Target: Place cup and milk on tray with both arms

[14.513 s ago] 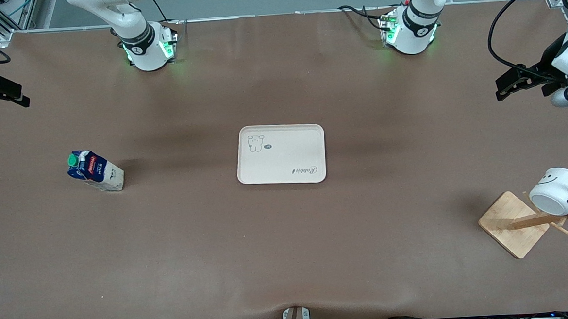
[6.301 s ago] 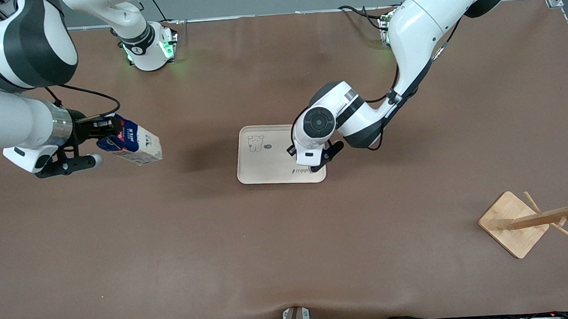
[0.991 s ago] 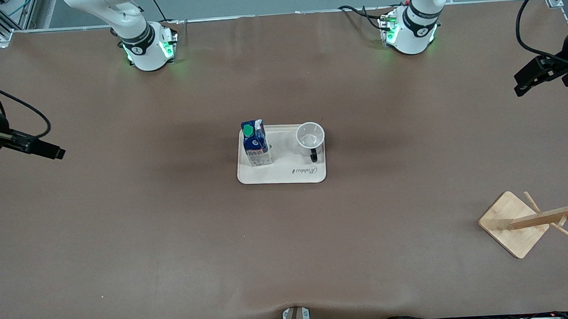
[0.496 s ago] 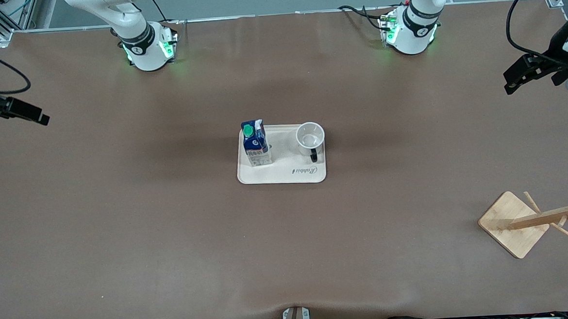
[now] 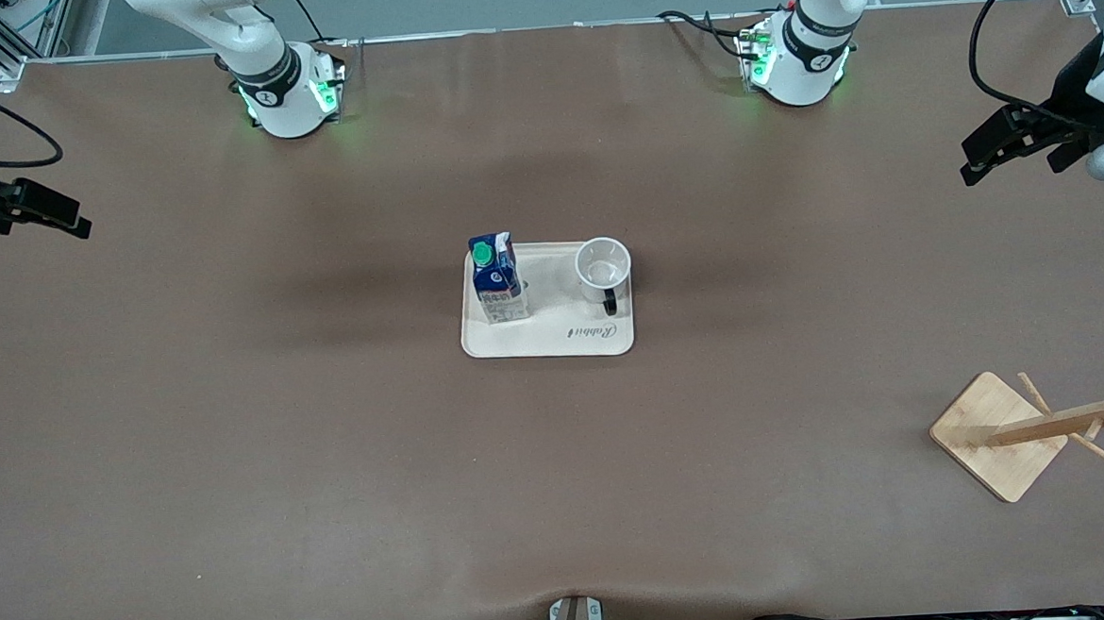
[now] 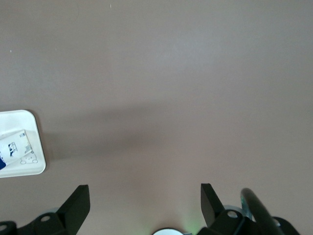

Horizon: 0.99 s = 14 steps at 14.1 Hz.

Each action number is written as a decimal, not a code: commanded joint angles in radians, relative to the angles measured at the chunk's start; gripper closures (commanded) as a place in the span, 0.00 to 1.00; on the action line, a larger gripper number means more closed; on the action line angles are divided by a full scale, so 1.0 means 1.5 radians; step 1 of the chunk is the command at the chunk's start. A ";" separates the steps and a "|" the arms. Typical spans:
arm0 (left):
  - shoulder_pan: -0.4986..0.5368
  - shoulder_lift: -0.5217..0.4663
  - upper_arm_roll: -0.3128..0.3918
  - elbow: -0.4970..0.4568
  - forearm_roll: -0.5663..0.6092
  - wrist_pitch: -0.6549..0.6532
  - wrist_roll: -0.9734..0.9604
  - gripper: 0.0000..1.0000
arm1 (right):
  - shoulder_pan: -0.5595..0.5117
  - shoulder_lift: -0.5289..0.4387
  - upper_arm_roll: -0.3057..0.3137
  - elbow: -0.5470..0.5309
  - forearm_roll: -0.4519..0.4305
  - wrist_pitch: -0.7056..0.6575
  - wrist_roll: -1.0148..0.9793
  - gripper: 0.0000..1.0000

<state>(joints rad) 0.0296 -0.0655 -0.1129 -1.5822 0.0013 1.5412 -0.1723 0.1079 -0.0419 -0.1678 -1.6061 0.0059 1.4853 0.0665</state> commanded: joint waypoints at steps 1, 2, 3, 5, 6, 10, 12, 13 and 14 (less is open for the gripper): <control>0.000 -0.019 0.005 -0.015 -0.012 0.004 0.013 0.00 | 0.001 -0.004 0.007 0.000 -0.016 0.002 -0.011 0.00; 0.000 -0.019 0.005 -0.015 -0.008 0.004 0.013 0.00 | -0.001 -0.005 0.007 -0.005 -0.015 -0.003 -0.017 0.00; -0.001 -0.020 0.005 -0.017 -0.005 0.000 0.012 0.00 | -0.005 -0.007 0.006 -0.010 -0.015 -0.002 -0.041 0.00; -0.001 -0.020 0.005 -0.017 -0.003 -0.008 0.012 0.00 | -0.007 -0.006 0.003 -0.009 -0.014 -0.002 -0.093 0.00; -0.001 -0.020 0.004 -0.017 -0.003 -0.013 0.010 0.00 | -0.007 -0.007 0.003 -0.008 -0.014 -0.004 -0.090 0.00; -0.002 -0.018 0.004 -0.014 0.004 -0.017 0.008 0.00 | -0.017 -0.006 0.003 0.008 -0.014 -0.013 -0.086 0.00; -0.001 -0.017 0.005 -0.011 0.005 -0.017 0.011 0.00 | -0.010 -0.006 0.008 0.017 -0.017 -0.013 -0.087 0.00; -0.001 -0.016 0.005 -0.009 0.005 -0.017 0.011 0.00 | -0.010 -0.006 0.008 0.016 -0.017 -0.015 -0.086 0.00; 0.000 -0.016 0.006 -0.006 0.004 -0.017 0.002 0.00 | -0.017 -0.006 0.006 0.015 -0.013 -0.030 -0.084 0.00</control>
<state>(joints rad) 0.0301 -0.0657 -0.1122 -1.5834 0.0015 1.5231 -0.1724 0.1029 -0.0449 -0.1689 -1.5917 -0.0005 1.4722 -0.0503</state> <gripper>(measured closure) 0.000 0.000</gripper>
